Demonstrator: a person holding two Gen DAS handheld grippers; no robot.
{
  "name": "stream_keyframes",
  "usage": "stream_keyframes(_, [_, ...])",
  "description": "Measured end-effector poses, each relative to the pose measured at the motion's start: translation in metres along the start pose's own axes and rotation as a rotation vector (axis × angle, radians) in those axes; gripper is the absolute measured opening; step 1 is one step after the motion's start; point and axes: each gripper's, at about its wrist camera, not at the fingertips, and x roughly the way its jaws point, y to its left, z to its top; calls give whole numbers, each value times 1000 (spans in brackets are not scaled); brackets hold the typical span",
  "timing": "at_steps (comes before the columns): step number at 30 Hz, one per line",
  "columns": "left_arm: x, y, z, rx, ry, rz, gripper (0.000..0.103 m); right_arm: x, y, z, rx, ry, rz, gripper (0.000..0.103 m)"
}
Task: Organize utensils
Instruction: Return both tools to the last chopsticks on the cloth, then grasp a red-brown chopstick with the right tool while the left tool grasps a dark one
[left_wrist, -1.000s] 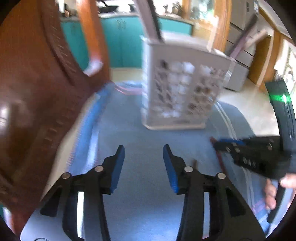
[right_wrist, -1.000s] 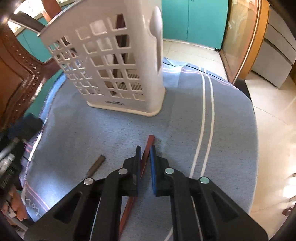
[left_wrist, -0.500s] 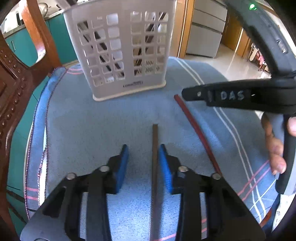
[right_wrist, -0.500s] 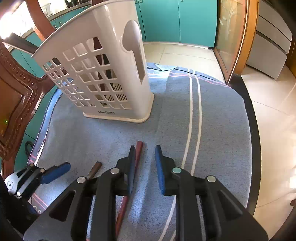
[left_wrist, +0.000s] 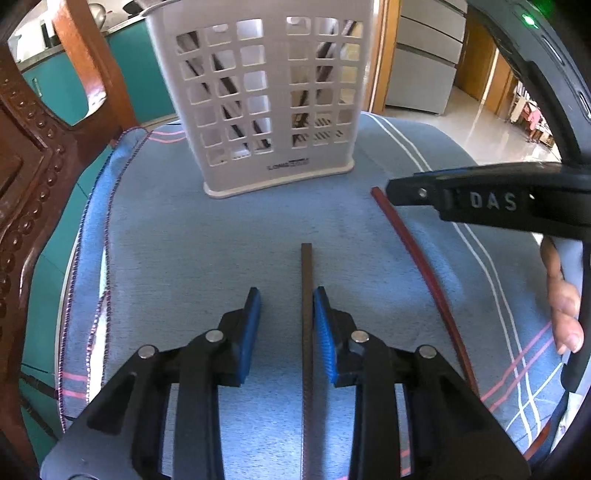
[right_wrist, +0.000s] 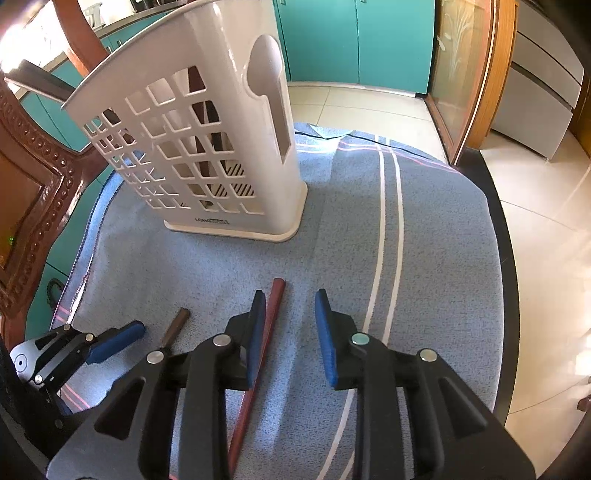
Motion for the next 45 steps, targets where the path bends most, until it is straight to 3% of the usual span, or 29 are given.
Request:
stream_keyframes(4, [1, 13, 1, -36, -13, 70, 30, 2, 2, -2, -4, 4, -7, 34])
stream_keyframes(8, [3, 27, 4, -82, -10, 88, 31, 3, 3, -4, -11, 8, -11, 35])
stream_keyframes(19, [-1, 38, 2, -104, -9, 102, 45, 5, 18, -8, -63, 2, -5, 42])
stream_keyframes(38, [0, 36, 1, -97, -11, 121, 49, 14, 43, -24, -181, 29, -97, 45])
stream_keyframes(39, [0, 35, 1, -96, -11, 121, 49, 13, 44, -25, -188, 28, -92, 43])
stream_keyframes(43, [0, 36, 1, -97, -11, 121, 49, 10, 50, -28, -191, 23, -64, 12])
stream_keyframes(45, [0, 35, 1, -97, -11, 122, 49, 8, 51, -29, -182, 16, -55, 11])
